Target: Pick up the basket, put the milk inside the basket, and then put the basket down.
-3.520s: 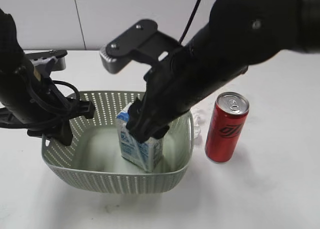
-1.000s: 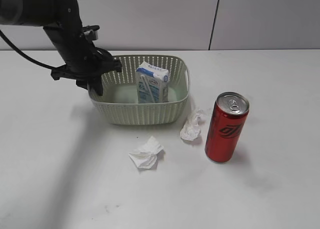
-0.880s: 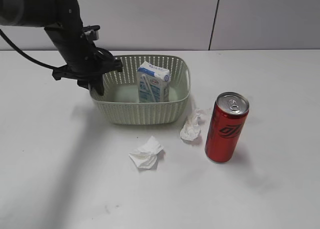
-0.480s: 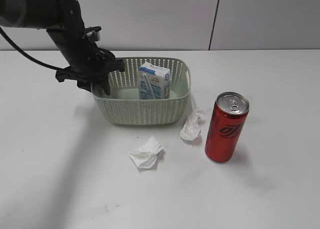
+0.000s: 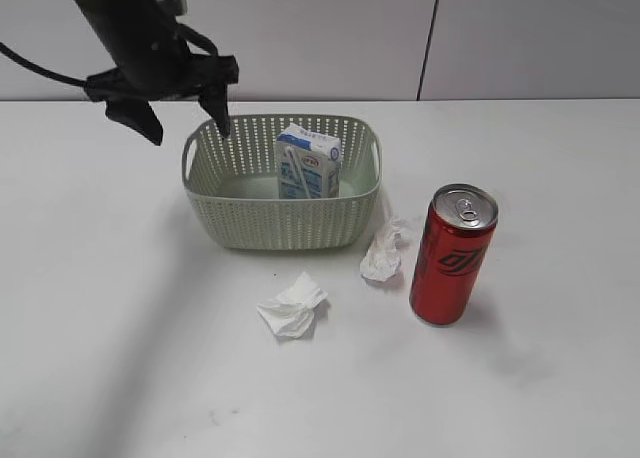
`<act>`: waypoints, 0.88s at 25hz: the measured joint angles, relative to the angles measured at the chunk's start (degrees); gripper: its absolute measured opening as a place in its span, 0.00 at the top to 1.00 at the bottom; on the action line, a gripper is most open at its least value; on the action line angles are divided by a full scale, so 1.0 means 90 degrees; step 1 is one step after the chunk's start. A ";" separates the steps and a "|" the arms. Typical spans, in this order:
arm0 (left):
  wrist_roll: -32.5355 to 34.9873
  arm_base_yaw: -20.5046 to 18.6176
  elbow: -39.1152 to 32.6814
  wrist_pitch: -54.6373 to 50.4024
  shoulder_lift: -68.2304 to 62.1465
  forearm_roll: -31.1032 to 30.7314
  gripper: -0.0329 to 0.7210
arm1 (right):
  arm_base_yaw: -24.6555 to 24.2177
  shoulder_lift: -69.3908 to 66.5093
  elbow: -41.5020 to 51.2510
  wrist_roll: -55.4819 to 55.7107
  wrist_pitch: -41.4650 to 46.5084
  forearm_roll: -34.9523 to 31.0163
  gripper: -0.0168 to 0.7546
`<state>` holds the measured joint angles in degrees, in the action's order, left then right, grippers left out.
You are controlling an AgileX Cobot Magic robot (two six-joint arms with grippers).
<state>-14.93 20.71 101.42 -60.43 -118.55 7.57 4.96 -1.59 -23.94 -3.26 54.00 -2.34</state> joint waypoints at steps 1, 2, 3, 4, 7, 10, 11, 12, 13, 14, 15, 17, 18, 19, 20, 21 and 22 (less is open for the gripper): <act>0.0067 -0.0031 0.0093 -0.0183 0.0071 0.0000 0.07 | 0.0000 0.0000 0.0000 0.0000 0.0000 0.0000 0.21; 0.0119 -0.0080 0.0151 -0.0353 0.0151 0.0000 0.07 | 0.0000 0.0000 0.0000 0.0000 0.0000 0.0000 0.21; 0.0163 -0.0141 0.0188 -0.0484 0.0230 0.0000 0.07 | 0.0000 0.0000 0.0000 0.0000 0.0000 0.0000 0.21; 0.0243 -0.0212 0.0194 -0.0637 0.0318 0.0000 0.07 | 0.0000 0.0000 0.0000 0.0000 0.0000 0.0000 0.21; 0.0526 -0.0431 0.0200 -0.0948 0.0535 -0.0003 0.07 | 0.0000 0.0000 0.0000 0.0000 0.0000 0.0000 0.21; 0.0687 -0.0677 0.0200 -0.1008 0.0712 0.0077 0.08 | 0.0000 0.0000 0.0000 0.0007 0.0000 0.0000 0.21; 0.0756 -0.0752 0.0200 -0.1011 0.0794 0.0093 0.08 | 0.0000 0.0000 0.0000 0.0007 0.0000 0.0000 0.21; 0.0816 -0.0799 0.0200 -0.1017 0.0876 0.0086 0.08 | 0.0000 0.0000 0.0000 0.0007 0.0000 0.0000 0.21; 0.0855 -0.0848 0.0200 -0.1016 0.0991 0.0039 0.08 | 0.0000 0.0000 0.0000 0.0007 0.0000 0.0000 0.21; 0.0884 -0.0890 0.0184 -0.1016 0.1119 -0.0012 0.09 | 0.0000 0.0000 0.0000 0.0007 0.0000 0.0000 0.21; 0.0918 -0.0922 0.0139 -0.1016 0.1259 -0.0098 0.09 | 0.0000 0.0000 0.0000 0.0007 0.0000 0.0000 0.21; 0.0947 -0.1006 -0.0042 -0.1009 0.1555 -0.0256 0.10 | 0.0000 0.0000 0.0000 0.0007 0.0000 0.0000 0.21; 0.0947 -0.1042 -0.0220 -0.1009 0.1748 -0.0334 0.11 | 0.0000 0.0000 0.0000 0.0007 0.0000 0.0000 0.21; 0.0967 -0.1070 -0.0462 -0.1005 0.1935 -0.0436 0.11 | 0.0000 0.0000 0.0000 0.0007 0.0000 0.0012 0.21; 0.1001 -0.1079 -0.0701 -0.1011 0.2180 -0.0580 0.12 | 0.0000 0.0000 0.0000 0.0007 0.0000 0.0014 0.21; 0.1069 -0.1087 -0.1021 -0.1011 0.2435 -0.0714 0.12 | 0.0000 0.0000 0.0000 0.0007 0.0000 0.0027 0.21; 0.1119 -0.1087 -0.1361 -0.1011 0.2687 -0.0887 0.12 | 0.0000 0.0000 0.0000 0.0007 0.0000 0.0033 0.21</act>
<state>-4.86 10.92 89.17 -69.52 -94.37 -0.41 4.96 -1.59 -23.94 -3.20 54.00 -2.04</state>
